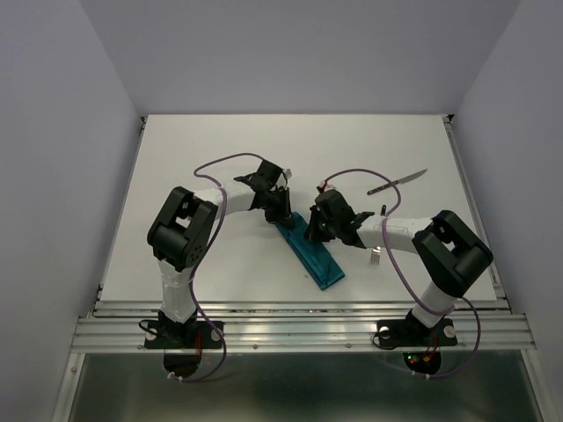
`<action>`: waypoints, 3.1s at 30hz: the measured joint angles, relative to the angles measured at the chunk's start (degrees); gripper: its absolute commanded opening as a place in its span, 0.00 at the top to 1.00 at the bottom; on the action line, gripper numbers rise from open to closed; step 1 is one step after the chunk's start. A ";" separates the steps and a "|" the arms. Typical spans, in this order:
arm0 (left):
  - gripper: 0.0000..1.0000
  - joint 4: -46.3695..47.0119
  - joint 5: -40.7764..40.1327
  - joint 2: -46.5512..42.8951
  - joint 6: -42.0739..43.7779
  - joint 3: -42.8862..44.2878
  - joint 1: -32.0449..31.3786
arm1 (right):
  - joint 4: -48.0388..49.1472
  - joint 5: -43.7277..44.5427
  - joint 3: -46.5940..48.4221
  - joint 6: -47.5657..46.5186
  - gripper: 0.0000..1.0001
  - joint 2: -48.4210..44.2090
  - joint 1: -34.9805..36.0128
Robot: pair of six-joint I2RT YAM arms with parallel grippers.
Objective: Fold the napkin into a case and place the utensils inside
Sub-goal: Smooth out the smaller rectangle-folded napkin at the center of the board, then pick up the smaller rectangle-folded napkin from the center of the board.
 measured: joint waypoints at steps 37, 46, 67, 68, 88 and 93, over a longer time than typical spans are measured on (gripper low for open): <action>1.00 -4.28 -6.99 -8.74 -0.04 -3.23 0.76 | -2.64 3.32 0.11 -1.51 0.99 -2.32 0.00; 1.00 -2.12 -6.16 -5.53 -0.04 -3.23 0.76 | -0.44 1.90 1.68 -1.68 0.99 2.01 0.33; 1.00 -0.83 -5.14 -5.01 0.17 -2.89 0.76 | -4.81 2.71 2.47 -2.67 0.98 -0.17 1.60; 1.00 -1.18 -5.22 -5.01 0.24 -2.62 0.76 | -5.27 2.89 2.47 -2.80 0.97 -0.66 1.79; 0.87 -8.55 -7.28 -12.07 3.02 2.21 1.05 | -13.70 9.75 6.67 -6.21 0.48 -4.33 10.73; 0.87 -9.64 -7.69 -16.28 3.02 1.92 3.28 | -15.72 12.04 8.20 -7.15 0.39 -3.19 13.77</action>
